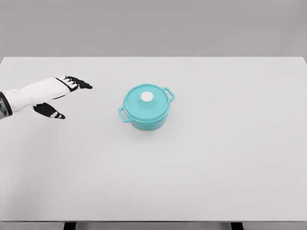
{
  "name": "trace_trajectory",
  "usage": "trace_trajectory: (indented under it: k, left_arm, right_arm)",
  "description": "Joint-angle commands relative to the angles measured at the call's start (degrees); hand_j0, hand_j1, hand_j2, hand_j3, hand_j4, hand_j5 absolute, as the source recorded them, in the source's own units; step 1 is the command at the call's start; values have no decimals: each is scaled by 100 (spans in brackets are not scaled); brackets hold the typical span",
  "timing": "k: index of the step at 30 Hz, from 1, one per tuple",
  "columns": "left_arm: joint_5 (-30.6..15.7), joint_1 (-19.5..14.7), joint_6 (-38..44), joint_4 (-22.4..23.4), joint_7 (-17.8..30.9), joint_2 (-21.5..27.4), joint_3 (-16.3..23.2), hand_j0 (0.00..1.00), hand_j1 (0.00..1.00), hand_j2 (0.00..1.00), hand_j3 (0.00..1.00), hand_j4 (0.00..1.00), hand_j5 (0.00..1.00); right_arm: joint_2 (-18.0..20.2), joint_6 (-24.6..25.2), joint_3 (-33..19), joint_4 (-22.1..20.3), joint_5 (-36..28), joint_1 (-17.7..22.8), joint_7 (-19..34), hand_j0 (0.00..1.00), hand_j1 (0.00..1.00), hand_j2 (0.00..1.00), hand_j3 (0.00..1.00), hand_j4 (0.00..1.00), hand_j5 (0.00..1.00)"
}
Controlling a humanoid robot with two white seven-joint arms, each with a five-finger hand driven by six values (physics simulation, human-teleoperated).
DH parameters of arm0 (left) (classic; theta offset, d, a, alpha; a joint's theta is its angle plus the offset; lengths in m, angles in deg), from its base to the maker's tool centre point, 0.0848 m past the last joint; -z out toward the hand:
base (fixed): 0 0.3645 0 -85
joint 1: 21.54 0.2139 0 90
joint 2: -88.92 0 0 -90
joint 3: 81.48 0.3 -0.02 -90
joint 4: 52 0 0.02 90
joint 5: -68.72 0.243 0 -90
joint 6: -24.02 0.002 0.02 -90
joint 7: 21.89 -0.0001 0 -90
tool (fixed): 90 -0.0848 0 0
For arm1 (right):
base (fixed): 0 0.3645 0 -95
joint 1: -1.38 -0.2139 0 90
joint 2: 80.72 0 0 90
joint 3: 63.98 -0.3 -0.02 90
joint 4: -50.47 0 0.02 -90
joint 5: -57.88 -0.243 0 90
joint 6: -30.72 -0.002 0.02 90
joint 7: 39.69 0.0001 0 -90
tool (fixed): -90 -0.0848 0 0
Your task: Open the lid of the pot with left arm
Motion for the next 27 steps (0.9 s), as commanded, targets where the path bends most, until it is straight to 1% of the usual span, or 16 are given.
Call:
trace_trajectory:
  k: [1, 8, 11, 12, 14, 15, 16, 17, 18, 19, 21, 22, 23, 24, 25, 27]
  left_arm:
    - [10, 0, 13, -18, 7, -50, 36, 100, 100, 100, 100, 100, 100]
    - [10, -61, 13, -71, 7, -49, 36, 100, 100, 100, 100, 100, 100]
    - [71, -290, 13, -97, 7, -58, 97, 100, 100, 100, 100, 100, 100]
    - [177, -351, 13, -176, 7, -50, 150, 100, 100, 100, 100, 100, 100]
    - [370, -325, 13, -659, 7, -23, 185, 100, 100, 100, 100, 100, 100]
    - [388, -439, 13, -703, 7, 12, 325, 100, 100, 100, 100, 100, 100]
    - [379, -956, 13, -441, 7, 47, 764, 100, 100, 100, 100, 100, 100]
    - [344, -1774, 13, 482, 7, 109, 1721, 100, 100, 100, 100, 100, 100]
    - [335, -2188, 13, 597, 7, 231, 2250, 100, 100, 100, 100, 100, 100]
    - [318, -2373, 13, 545, 7, 416, 2338, 100, 100, 100, 100, 100, 100]
    - [318, -2478, 13, 527, 7, 302, 2382, 100, 100, 100, 100, 100, 100]
    - [318, -2768, 13, 387, 7, 214, 2382, 100, 100, 100, 100, 100, 100]
    - [318, -2804, 13, 282, 7, 162, 2391, 100, 100, 100, 100, 100, 100]
    - [326, -2865, 13, 88, 7, -5, 2443, 100, 100, 100, 100, 100, 100]
    - [318, -2970, 13, 52, 7, -128, 2619, 100, 100, 100, 100, 100, 100]
    - [318, -3059, 13, 88, 7, -480, 2786, 100, 100, 100, 100, 100, 100]
  right_arm:
    - [1, 5, 0, 24, -3, 0, 2, 100, 100, 100, 100, 100, 100]
    - [1, 5, 0, 33, -3, 35, -16, 100, 100, 100, 100, 100, 100]
    - [1, 5, 0, 33, -3, 35, -16, 100, 100, 100, 100, 100, 100]
    - [1, 5, 0, 33, -3, 35, -16, 100, 100, 100, 100, 100, 100]
    - [1, 5, 0, 33, -3, 35, -16, 100, 100, 100, 100, 100, 100]
    - [1, 5, 0, 33, -3, 35, -16, 100, 100, 100, 100, 100, 100]
    - [1, 5, 0, 33, -3, 35, -16, 100, 100, 100, 100, 100, 100]
    - [1, 5, 0, 33, -3, 35, -16, 100, 100, 100, 100, 100, 100]
    - [1, 5, 0, 33, -3, 35, -16, 100, 100, 100, 100, 100, 100]
    - [1, 5, 0, 33, -3, 35, -16, 100, 100, 100, 100, 100, 100]
    - [1, 5, 0, 33, -3, 35, -16, 100, 100, 100, 100, 100, 100]
    - [1, 5, 0, 33, -3, 35, -16, 100, 100, 100, 100, 100, 100]
    - [1, 5, 0, 33, -3, 35, -16, 100, 100, 100, 100, 100, 100]
    - [1, 5, 0, 33, -3, 35, -16, 100, 100, 100, 100, 100, 100]
    - [1, 5, 0, 33, -3, 35, -16, 100, 100, 100, 100, 100, 100]
    - [1, 5, 0, 33, -3, 35, -16, 100, 100, 100, 100, 100, 100]
